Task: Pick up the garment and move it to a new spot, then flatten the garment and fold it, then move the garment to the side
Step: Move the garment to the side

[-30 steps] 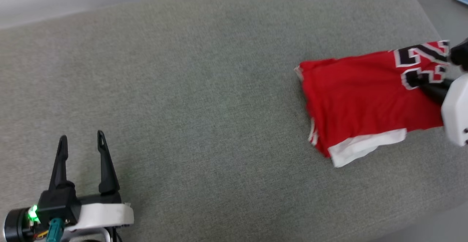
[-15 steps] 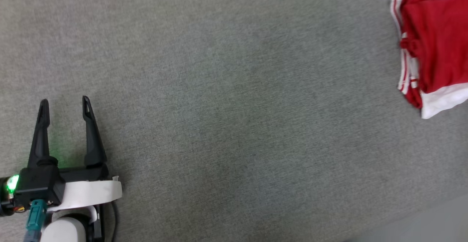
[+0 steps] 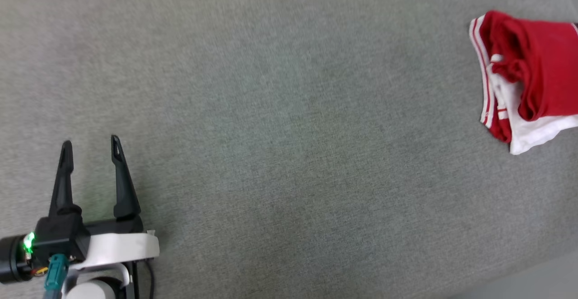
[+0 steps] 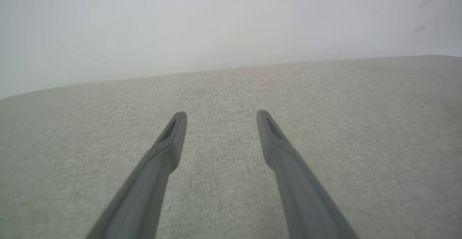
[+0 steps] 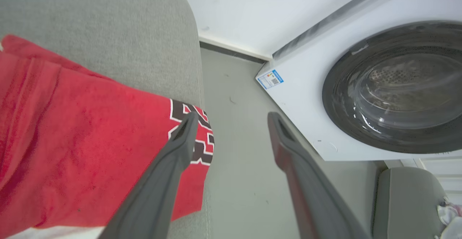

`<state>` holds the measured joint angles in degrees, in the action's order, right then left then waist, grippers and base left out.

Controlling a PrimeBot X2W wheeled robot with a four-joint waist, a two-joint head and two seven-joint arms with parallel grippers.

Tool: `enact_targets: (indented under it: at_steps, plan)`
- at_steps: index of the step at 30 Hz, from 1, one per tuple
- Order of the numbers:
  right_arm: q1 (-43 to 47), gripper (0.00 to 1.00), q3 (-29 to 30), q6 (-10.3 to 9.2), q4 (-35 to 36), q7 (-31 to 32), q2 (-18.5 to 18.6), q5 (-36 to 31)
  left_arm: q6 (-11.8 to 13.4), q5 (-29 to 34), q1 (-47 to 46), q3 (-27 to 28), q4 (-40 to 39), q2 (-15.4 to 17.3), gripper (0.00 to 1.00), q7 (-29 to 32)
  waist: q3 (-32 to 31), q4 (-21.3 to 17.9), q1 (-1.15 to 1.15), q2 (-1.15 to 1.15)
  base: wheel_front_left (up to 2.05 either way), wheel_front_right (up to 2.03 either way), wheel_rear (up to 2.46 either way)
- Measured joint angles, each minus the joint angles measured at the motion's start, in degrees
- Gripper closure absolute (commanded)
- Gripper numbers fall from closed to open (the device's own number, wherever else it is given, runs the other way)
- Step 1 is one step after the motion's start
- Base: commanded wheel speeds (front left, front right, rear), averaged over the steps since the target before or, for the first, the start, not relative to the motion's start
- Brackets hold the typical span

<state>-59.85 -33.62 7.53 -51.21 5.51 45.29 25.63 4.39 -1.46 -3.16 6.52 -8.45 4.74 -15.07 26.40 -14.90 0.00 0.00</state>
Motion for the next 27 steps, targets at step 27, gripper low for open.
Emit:
enact_targets:
  at_steps: [27]
  plan:
    - [39.7,0.0,26.8,-0.02,43.3,-20.6,-32.2,-20.8,2.2,-1.8,8.5,-4.6,4.3,-1.8,0.0,0.0,-18.6,11.6,-0.01,0.0,0.0,0.0,0.0]
